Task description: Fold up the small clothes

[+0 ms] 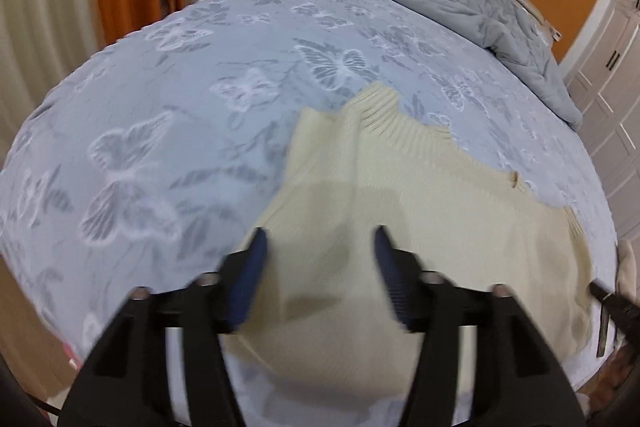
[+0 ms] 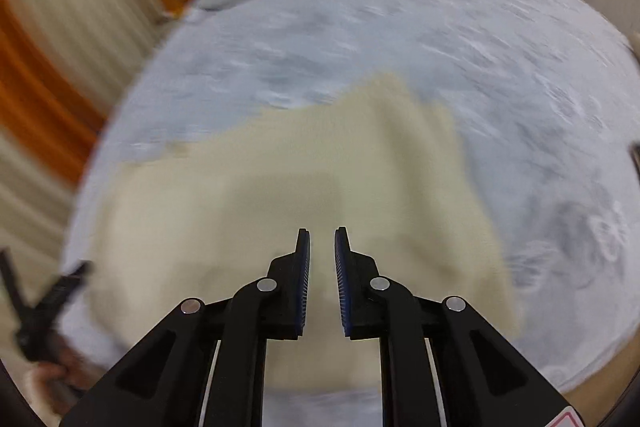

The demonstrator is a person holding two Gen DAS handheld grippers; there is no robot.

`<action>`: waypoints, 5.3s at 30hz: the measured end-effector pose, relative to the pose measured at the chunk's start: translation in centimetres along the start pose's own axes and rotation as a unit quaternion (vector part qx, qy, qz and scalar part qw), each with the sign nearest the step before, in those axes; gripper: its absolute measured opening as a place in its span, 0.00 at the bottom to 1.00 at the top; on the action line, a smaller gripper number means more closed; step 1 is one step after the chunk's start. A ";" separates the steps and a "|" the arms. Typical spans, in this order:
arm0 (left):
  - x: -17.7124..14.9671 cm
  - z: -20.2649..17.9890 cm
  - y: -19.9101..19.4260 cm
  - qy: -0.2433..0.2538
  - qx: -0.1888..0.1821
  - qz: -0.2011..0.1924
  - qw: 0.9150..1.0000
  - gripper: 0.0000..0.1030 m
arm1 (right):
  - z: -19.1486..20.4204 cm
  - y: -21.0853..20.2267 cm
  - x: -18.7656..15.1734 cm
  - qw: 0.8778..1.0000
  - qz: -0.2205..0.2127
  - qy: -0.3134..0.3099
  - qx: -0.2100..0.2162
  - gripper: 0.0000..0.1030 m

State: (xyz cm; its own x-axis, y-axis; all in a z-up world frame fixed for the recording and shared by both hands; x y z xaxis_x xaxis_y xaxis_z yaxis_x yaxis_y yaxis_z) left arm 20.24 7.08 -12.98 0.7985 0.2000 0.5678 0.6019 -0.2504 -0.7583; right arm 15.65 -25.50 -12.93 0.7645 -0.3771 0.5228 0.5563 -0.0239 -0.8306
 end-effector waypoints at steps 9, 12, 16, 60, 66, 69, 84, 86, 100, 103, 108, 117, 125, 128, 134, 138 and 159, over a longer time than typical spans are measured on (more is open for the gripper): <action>-2.4 2.3 0.1 -0.071 -0.019 0.017 0.997 0.63 | 9.1 9.3 -3.6 0.992 0.074 -0.102 -0.018 0.12; -2.4 2.9 0.1 -0.097 -0.034 0.014 0.995 0.64 | 9.2 8.2 -2.9 0.992 0.078 -0.093 -0.031 0.12; -2.7 4.8 1.1 -0.170 -0.046 0.017 0.984 0.73 | 10.2 6.0 -2.4 0.995 0.062 -0.075 -0.012 0.12; -13.1 -19.3 -6.3 0.195 -0.114 0.046 0.973 0.58 | -0.7 -5.5 -3.1 0.992 0.013 0.028 0.121 0.61; -12.2 -16.3 -6.1 0.162 -0.098 0.044 0.981 0.59 | 4.5 1.0 -4.2 0.993 0.080 -0.021 0.089 0.19; -11.9 -15.8 -6.4 0.157 -0.102 0.042 0.981 0.59 | 5.1 -1.4 -2.6 0.992 0.051 -0.004 0.116 0.11; -13.2 -15.0 -4.8 0.154 -0.105 0.058 0.981 0.65 | 0.3 -0.7 -3.4 0.997 0.044 0.026 0.057 0.64; -13.2 -14.6 -4.5 0.138 -0.106 0.066 0.983 0.65 | -0.1 0.3 -2.9 0.998 0.050 0.022 0.036 0.74; -12.3 -14.2 -5.5 0.121 -0.106 0.052 0.986 0.66 | 5.7 -8.1 4.5 0.993 -0.039 -0.008 0.112 0.07; -12.3 -15.2 -6.2 0.129 -0.113 0.045 0.984 0.68 | 2.3 -10.4 5.1 0.993 -0.069 -0.012 0.099 0.07; -13.3 -16.5 -5.4 0.146 -0.115 0.058 0.981 0.69 | -5.1 -1.8 -2.7 0.995 0.072 0.056 0.049 0.14; -14.7 -16.7 -5.0 0.164 -0.105 0.072 0.978 0.70 | 0.9 -2.0 0.6 0.994 0.039 0.009 0.100 0.63; -13.6 -15.9 -5.4 0.149 -0.106 0.064 0.981 0.70 | 4.7 1.3 1.2 0.990 0.074 -0.011 0.119 0.12; -13.1 -15.8 -5.6 0.136 -0.116 0.062 0.982 0.70 | 2.5 -4.2 2.5 0.989 0.012 0.024 0.143 0.12; -14.0 -16.9 -4.6 0.131 -0.129 0.083 0.979 0.72 | -4.6 2.3 -3.7 0.996 0.079 0.026 0.027 0.25; -14.4 -17.2 -5.0 0.142 -0.126 0.083 0.978 0.72 | -3.9 2.1 -2.5 0.999 0.049 0.004 -0.007 0.45; -14.9 -18.2 -1.4 0.209 -0.073 0.085 0.972 0.77 | 0.0 2.9 -1.3 0.990 0.127 0.016 0.058 0.44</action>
State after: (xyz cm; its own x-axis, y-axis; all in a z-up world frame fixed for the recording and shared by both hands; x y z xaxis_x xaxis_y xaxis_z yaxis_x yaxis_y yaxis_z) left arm 7.65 -12.79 -14.58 0.8023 -0.2503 0.5419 0.4317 -0.3837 -0.8164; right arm 16.30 -25.08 -15.97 0.8753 -0.3859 0.2916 0.3817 0.1808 -0.9064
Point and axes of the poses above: each gripper's, at about its wrist camera, not at the fingertips, and y roughly the way its jaws point, z to its left, x to its top, the point moved 10 cm from there along y, roughly the way its jaws point, and after that the axes turned 6 degrees about -x, right-handed, at the moved point
